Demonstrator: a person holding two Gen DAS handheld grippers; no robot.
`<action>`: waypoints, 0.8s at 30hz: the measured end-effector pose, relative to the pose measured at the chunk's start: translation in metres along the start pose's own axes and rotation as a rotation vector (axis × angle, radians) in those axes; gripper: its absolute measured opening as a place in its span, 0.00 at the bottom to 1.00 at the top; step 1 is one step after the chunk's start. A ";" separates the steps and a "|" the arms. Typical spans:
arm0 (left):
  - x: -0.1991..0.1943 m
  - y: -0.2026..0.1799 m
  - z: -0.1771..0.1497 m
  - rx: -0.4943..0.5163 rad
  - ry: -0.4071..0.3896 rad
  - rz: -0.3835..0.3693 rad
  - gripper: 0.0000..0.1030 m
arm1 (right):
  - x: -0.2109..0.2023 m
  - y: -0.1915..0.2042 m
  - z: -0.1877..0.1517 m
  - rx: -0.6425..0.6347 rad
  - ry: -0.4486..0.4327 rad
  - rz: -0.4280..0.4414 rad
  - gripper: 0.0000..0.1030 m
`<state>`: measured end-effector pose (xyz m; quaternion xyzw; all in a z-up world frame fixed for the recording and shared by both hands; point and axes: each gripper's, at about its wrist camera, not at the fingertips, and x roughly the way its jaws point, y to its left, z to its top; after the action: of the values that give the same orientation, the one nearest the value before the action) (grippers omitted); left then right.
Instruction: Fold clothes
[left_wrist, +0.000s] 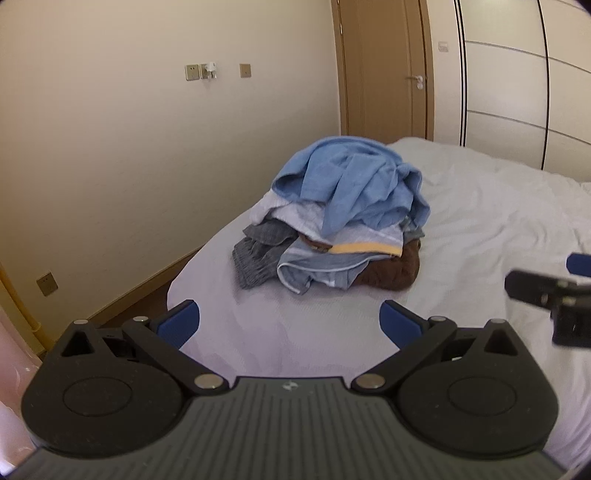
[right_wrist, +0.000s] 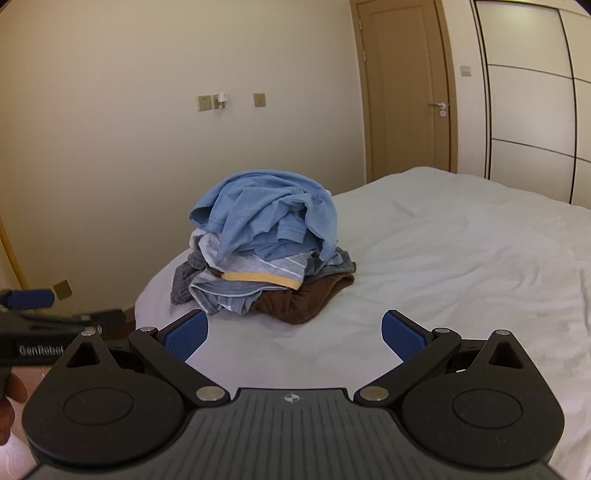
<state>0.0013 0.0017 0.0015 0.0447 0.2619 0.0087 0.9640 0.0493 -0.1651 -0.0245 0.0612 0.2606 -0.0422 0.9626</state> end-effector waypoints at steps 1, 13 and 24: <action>0.001 0.001 0.002 -0.019 -0.003 -0.006 0.99 | 0.000 0.001 -0.001 -0.005 -0.002 0.002 1.00; 0.008 0.010 -0.018 -0.096 -0.036 0.007 0.99 | -0.018 -0.009 -0.024 -0.043 -0.050 0.019 1.00; 0.003 -0.006 -0.003 -0.069 -0.024 -0.065 0.99 | -0.027 -0.034 -0.024 0.000 -0.056 -0.025 1.00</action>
<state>0.0024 -0.0038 -0.0026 0.0031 0.2510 -0.0143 0.9679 0.0108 -0.1937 -0.0343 0.0569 0.2342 -0.0559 0.9689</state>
